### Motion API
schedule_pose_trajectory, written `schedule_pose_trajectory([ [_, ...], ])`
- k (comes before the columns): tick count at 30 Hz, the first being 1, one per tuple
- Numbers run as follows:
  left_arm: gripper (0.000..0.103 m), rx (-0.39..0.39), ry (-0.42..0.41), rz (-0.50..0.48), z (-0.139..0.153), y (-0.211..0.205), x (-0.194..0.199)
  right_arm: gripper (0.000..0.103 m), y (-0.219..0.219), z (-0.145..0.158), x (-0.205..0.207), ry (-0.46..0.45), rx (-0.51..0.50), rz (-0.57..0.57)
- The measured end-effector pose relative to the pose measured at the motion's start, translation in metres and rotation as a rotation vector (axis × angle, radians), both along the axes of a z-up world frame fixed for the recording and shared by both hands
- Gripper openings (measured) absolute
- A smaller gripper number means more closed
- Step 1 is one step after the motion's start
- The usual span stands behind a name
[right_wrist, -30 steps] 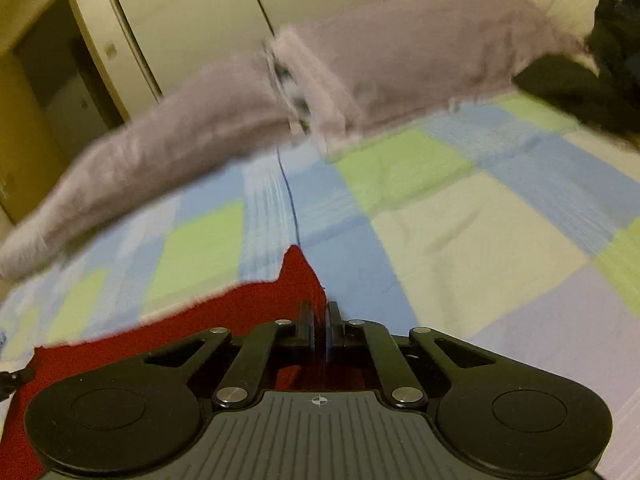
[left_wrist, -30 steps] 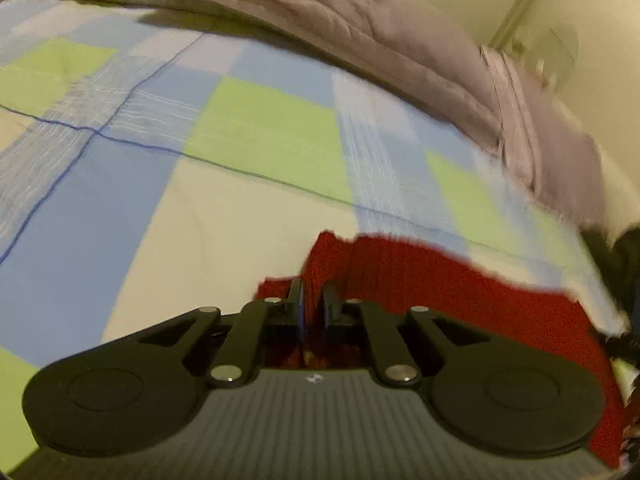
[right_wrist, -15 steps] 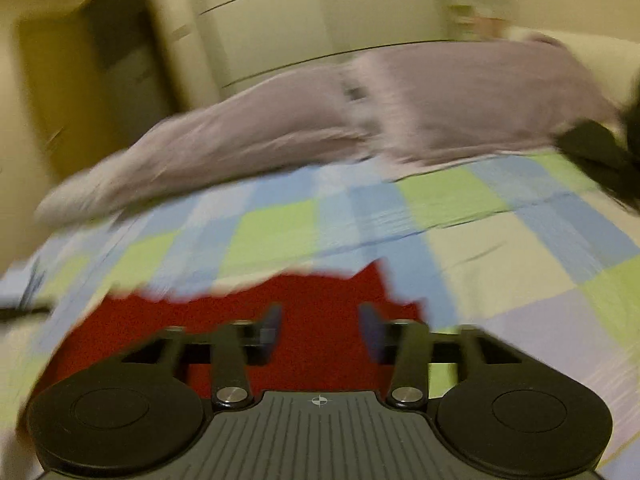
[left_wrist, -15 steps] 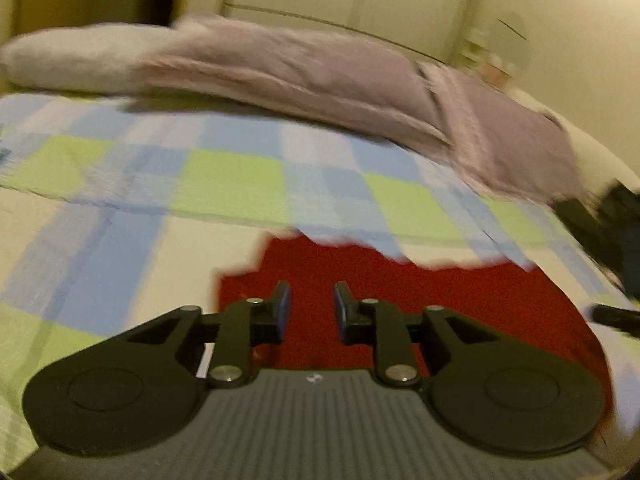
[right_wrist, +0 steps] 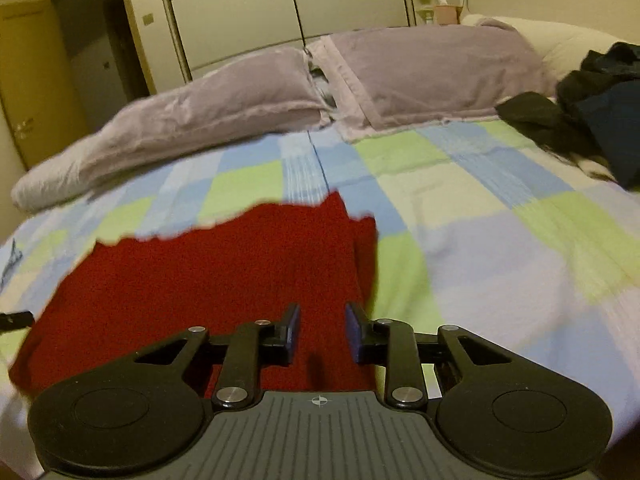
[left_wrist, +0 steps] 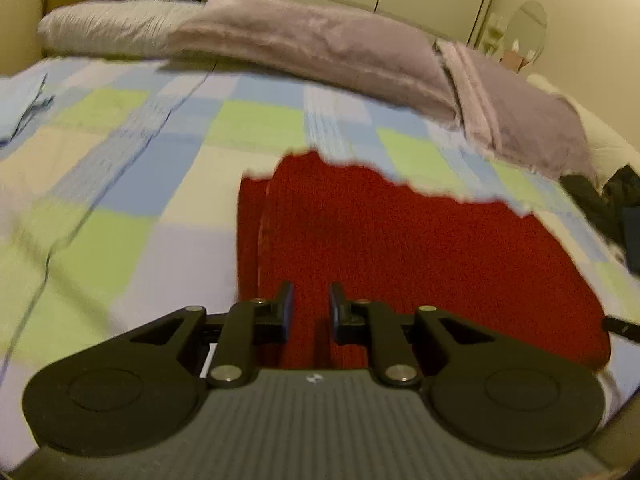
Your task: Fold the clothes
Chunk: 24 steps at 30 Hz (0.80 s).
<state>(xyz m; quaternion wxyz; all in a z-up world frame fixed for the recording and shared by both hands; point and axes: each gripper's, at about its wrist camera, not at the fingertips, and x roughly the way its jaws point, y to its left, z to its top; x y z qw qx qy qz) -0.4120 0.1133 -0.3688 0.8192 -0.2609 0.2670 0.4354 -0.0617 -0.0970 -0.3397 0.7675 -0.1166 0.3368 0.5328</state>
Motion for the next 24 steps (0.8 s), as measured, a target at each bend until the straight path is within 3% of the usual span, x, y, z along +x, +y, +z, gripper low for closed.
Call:
schedule_pose_trajectory([
  [3, 0.018, -0.01, 0.06, 0.017, -0.01, -0.011, 0.0, 0.03, -0.003, -0.028, -0.016, -0.063, -0.115, -0.007],
  [7, 0.019, -0.01, 0.108, 0.04, -0.002, -0.026, 0.0, 0.035, -0.009, -0.013, -0.026, -0.078, -0.113, -0.03],
  [9, 0.026, -0.007, 0.124, 0.055, 0.009, -0.036, -0.001, 0.06, -0.016, 0.002, -0.032, -0.052, -0.105, -0.039],
  [10, 0.029, -0.005, 0.132, 0.063, 0.014, -0.041, -0.002, 0.065, -0.022, 0.008, -0.038, -0.057, -0.097, -0.033],
  [13, 0.031, -0.013, 0.166, 0.07, 0.023, -0.059, -0.005, 0.065, -0.035, 0.018, -0.058, -0.091, -0.113, -0.019],
  [19, 0.034, -0.024, 0.197, 0.074, 0.033, -0.093, -0.025, 0.065, -0.052, 0.017, -0.082, -0.034, -0.131, -0.018],
  [24, 0.034, -0.012, 0.199, 0.09, 0.042, -0.108, -0.041, 0.065, -0.063, 0.024, -0.1, -0.041, -0.135, -0.012],
])
